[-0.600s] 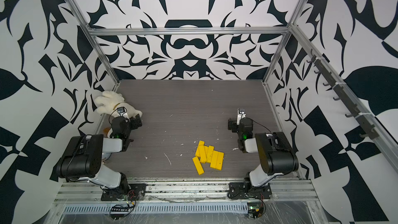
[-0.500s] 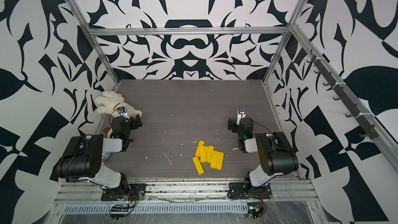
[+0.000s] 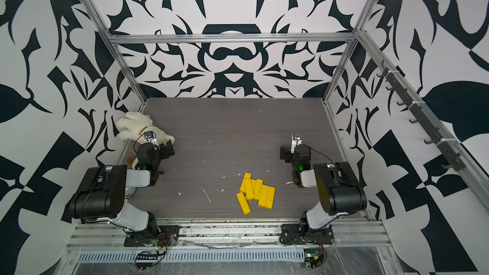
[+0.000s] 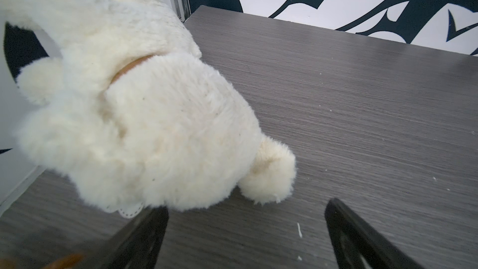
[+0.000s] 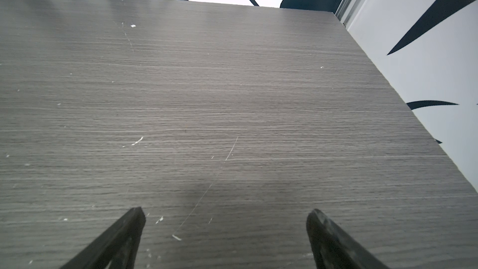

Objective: Assemble the number 8 with building blocks
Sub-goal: Pick up the building block from the center of the board.

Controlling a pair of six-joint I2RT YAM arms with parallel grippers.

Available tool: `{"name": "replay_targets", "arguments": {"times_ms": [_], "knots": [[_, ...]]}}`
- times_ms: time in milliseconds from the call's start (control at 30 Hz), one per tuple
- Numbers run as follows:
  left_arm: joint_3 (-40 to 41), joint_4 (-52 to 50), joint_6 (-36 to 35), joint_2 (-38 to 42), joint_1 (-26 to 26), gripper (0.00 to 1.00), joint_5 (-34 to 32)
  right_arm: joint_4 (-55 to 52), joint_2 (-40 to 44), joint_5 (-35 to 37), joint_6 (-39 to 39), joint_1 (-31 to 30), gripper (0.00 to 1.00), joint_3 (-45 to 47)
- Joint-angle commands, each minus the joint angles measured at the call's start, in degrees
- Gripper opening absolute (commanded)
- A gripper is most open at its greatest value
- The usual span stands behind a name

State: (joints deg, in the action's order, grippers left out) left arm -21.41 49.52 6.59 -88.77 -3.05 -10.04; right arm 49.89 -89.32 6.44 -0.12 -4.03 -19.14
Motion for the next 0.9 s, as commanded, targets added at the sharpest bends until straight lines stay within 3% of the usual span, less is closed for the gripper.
{"name": "replay_targets", "arguments": {"times_ms": [0,33,133,167,267,300,333,367,400,467,533,567,600,633,733,867], "knots": [[-0.39,0.89,-0.13,0.30,-0.28,0.99,0.48,-7.14,7.46,6.19,-3.24,-5.11,1.00,-3.51],[-0.38,0.85,-0.10,0.33,-0.21,0.99,0.47,-12.81,11.66,9.15,-5.03,-7.33,1.00,-5.44],[-0.38,0.81,-0.06,0.35,-0.27,0.99,0.51,-24.82,24.98,7.39,-9.62,-12.02,1.00,-10.07],[-0.37,0.84,-0.05,0.31,-0.26,0.99,0.51,-27.20,28.68,6.69,-4.77,-11.91,1.00,-11.80],[-0.39,0.86,-0.03,0.27,-0.23,0.99,0.46,-36.83,37.33,15.00,22.38,-10.73,0.99,-14.72],[-0.36,0.88,-0.03,0.28,-0.25,0.99,0.45,-37.50,38.58,10.45,24.07,-9.52,0.95,-14.87],[-0.39,0.86,-0.01,0.28,-0.28,0.99,0.52,-39.90,39.23,2.52,21.14,-8.54,0.80,-16.40],[-0.39,0.89,-0.02,0.39,-0.22,0.99,0.50,-45.48,39.79,-0.78,20.34,-8.77,0.78,-18.90],[-0.39,0.76,-0.04,0.39,-0.26,0.99,0.54,-51.59,39.79,0.41,21.82,-9.56,0.76,-21.79],[-0.39,0.76,0.00,0.41,-0.27,0.99,0.47,-63.97,39.08,7.00,25.11,-11.85,0.56,-25.56],[-0.39,0.76,-0.03,0.35,-0.26,0.99,0.48,-75.06,38.16,6.89,27.60,-14.87,0.44,-27.44],[-0.39,0.76,-0.07,0.35,-0.28,0.99,0.46,-77.40,37.35,0.15,27.22,-16.75,0.48,-27.56],[-0.39,0.76,-0.04,0.34,-0.27,0.99,0.46,-78.38,35.97,-8.27,26.29,-20.33,0.81,-27.55],[-0.39,0.76,-0.02,0.43,-0.27,0.99,0.49,-80.51,34.49,-7.68,28.74,-26.83,0.91,-27.95],[-0.39,0.76,-0.01,0.36,-0.27,0.99,0.41,-86.76,29.85,9.72,36.42,-44.30,0.85,-29.01],[-0.39,0.90,-0.09,0.34,-0.23,0.99,0.47,-93.02,22.26,14.45,41.69,-49.27,0.71,-29.05]]}}
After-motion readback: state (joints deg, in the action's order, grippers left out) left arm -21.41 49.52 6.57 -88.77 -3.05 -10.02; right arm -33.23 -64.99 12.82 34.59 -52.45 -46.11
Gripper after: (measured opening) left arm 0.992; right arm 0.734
